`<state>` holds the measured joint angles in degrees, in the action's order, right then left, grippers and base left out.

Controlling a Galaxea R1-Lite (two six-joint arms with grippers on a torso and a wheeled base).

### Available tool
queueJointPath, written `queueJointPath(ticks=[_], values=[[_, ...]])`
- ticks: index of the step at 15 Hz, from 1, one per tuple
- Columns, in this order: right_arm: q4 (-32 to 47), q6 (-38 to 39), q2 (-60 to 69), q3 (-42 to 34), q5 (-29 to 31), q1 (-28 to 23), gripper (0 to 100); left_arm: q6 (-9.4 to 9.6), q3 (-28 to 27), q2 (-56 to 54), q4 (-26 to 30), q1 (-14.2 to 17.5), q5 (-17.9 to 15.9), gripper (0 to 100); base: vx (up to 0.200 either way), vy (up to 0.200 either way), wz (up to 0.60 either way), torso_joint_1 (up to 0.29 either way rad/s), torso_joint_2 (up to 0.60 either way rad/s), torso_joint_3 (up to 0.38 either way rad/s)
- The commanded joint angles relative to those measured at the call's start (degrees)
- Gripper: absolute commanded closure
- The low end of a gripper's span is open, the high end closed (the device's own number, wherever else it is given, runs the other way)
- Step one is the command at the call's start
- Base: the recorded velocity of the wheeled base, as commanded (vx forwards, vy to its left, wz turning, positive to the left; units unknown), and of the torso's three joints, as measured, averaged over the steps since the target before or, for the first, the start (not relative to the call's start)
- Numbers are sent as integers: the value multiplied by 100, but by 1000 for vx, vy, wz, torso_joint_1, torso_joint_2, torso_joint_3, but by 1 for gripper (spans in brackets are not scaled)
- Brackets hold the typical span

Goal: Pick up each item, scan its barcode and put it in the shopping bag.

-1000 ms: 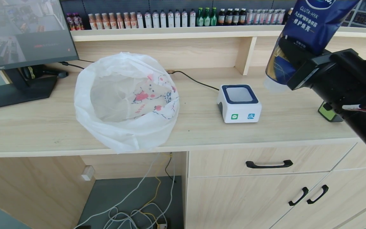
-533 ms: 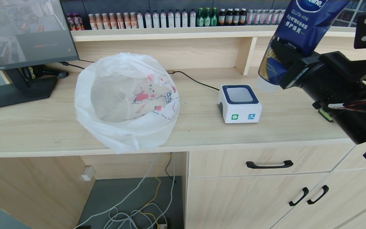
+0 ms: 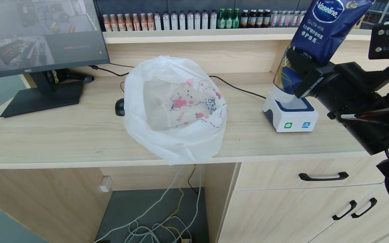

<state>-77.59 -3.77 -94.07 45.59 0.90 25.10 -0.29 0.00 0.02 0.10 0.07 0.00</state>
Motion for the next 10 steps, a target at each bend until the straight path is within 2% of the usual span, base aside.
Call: queueJointPath(ticks=[1, 10], values=[[-10, -1, -85, 11, -2, -40, 100, 3, 0, -2, -1, -7, 0, 0, 0, 200, 0, -2, 2, 2], [-45, 8, -50, -24, -2, -40, 100, 3, 0, -2, -1, -7, 0, 0, 0, 200, 0, 4, 4, 3]])
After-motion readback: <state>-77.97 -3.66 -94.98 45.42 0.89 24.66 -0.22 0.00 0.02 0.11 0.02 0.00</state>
